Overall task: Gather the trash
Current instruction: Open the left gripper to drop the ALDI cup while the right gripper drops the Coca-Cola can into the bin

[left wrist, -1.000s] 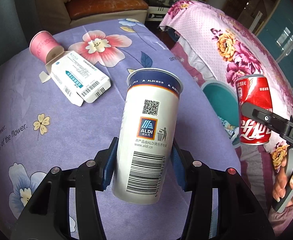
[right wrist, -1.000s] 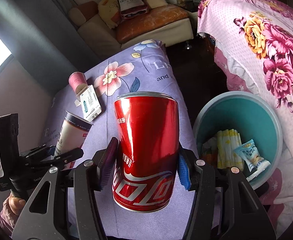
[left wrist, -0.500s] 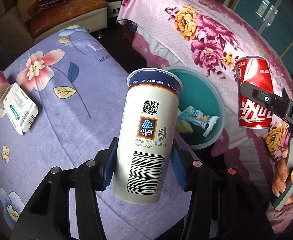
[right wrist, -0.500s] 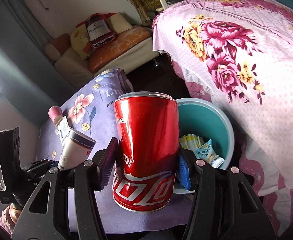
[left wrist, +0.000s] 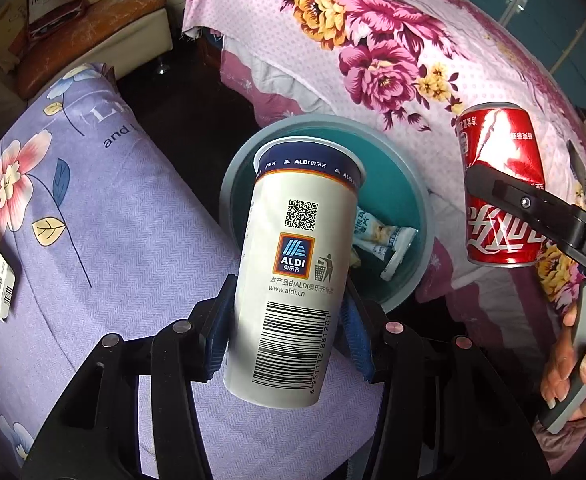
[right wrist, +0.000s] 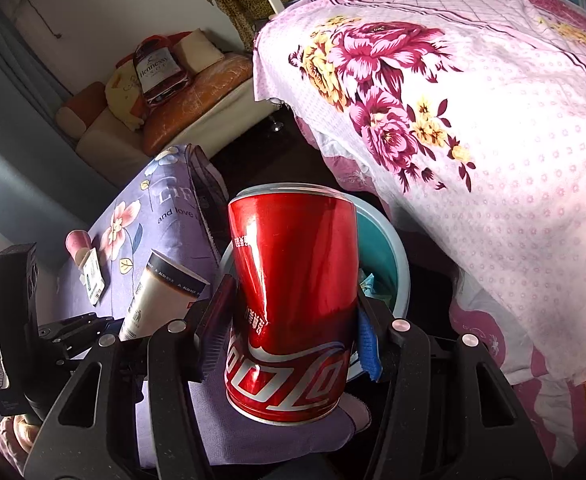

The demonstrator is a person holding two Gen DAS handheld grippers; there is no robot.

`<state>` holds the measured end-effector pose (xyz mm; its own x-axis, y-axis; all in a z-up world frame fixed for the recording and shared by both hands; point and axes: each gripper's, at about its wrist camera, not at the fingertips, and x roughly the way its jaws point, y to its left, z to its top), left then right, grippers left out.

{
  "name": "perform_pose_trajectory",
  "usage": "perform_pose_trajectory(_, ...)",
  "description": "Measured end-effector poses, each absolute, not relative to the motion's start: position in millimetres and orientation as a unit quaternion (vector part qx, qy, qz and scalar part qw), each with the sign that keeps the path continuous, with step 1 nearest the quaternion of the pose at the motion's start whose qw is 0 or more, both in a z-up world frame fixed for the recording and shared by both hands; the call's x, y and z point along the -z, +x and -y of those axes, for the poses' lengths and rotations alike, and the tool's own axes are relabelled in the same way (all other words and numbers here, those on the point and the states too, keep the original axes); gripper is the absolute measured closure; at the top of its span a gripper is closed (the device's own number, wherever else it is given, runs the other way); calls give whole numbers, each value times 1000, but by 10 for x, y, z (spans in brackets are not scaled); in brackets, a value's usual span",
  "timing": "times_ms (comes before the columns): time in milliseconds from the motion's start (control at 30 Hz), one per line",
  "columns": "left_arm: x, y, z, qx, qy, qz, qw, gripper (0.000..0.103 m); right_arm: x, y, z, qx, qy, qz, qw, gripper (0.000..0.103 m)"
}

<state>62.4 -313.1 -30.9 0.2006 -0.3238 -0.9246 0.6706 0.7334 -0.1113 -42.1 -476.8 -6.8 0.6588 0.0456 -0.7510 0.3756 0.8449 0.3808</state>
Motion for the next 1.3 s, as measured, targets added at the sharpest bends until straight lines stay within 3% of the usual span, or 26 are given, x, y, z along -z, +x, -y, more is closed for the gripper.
perform_pose_trajectory(500,549,764,3254,335,154,-562,740,52,237,-267,4793,101,260,-430,859,51)
perform_pose_trajectory(867,443,803,3031,327,121,-549,760,14,260,-198,4719,103,252,-441,855,51)
perform_pose_trajectory(1300,499,882,2630,303,84,-564,763,12,365,-37,4530,101,240,-473,842,50)
